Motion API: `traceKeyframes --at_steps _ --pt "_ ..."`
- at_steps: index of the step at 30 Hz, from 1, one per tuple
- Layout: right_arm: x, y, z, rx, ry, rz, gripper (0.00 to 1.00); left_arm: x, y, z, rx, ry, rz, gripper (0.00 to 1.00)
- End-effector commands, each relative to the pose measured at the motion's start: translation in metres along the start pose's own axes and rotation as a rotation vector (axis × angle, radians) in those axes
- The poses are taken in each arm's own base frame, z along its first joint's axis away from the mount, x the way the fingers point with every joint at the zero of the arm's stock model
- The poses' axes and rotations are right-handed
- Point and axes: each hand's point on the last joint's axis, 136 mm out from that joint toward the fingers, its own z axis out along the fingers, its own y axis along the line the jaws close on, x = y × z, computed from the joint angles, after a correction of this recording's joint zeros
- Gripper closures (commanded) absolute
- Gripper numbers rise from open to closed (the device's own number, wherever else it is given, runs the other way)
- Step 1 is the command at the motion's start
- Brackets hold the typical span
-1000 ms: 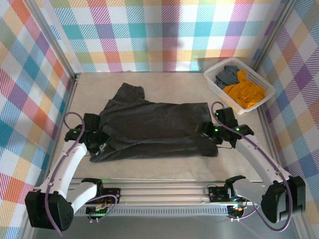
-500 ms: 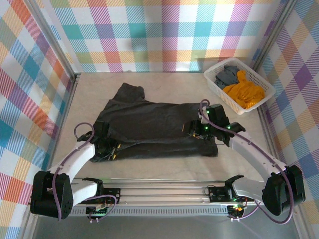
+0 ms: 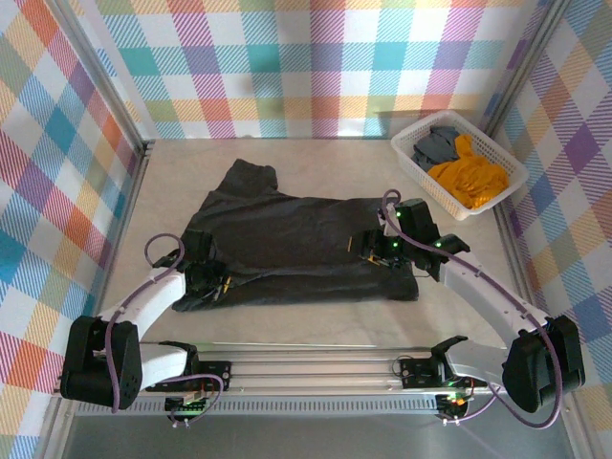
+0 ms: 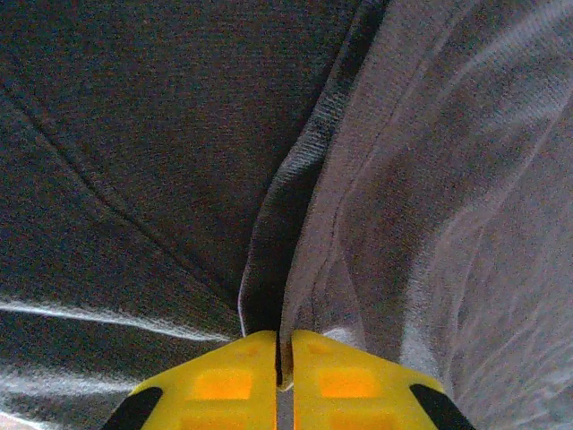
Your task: Fold and stack the t-shirts
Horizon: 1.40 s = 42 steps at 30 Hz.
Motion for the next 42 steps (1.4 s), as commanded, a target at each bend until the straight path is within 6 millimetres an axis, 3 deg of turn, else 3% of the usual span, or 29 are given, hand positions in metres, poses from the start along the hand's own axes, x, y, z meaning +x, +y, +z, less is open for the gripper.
traceKeyframes --at_steps 1,7,19,27,29,33,37,39,42 --pt "-0.004 0.009 -0.001 -0.026 -0.011 -0.017 0.46 -0.003 -0.008 -0.009 0.018 -0.031 0.028 0.96" --pt "-0.009 0.011 -0.004 -0.017 -0.023 -0.013 0.47 -0.001 -0.049 -0.019 0.013 -0.044 0.206 1.00" --pt "-0.011 0.011 -0.004 0.002 -0.020 -0.001 0.48 0.010 -0.129 -0.006 -0.217 -0.142 0.677 1.00" --pt "-0.010 0.002 0.004 0.027 0.003 0.027 0.48 0.014 -0.138 0.014 -0.360 -0.189 0.845 1.00" --pt "-0.009 0.000 0.006 0.033 0.005 0.034 0.48 0.019 -0.145 0.017 -0.329 -0.186 0.875 0.95" --pt "-0.007 -0.006 0.011 0.047 0.014 0.043 0.48 0.034 -0.167 0.014 -0.227 -0.217 0.977 0.97" --pt "-0.006 -0.009 0.012 0.055 0.019 0.051 0.48 0.036 -0.167 0.018 -0.259 -0.199 0.998 0.99" --pt "-0.006 -0.009 0.012 0.057 0.020 0.054 0.48 0.040 -0.168 0.023 -0.251 -0.178 1.011 0.96" --pt "-0.005 -0.011 0.012 0.067 0.018 0.056 0.48 0.055 -0.178 0.023 -0.161 -0.148 1.068 0.79"
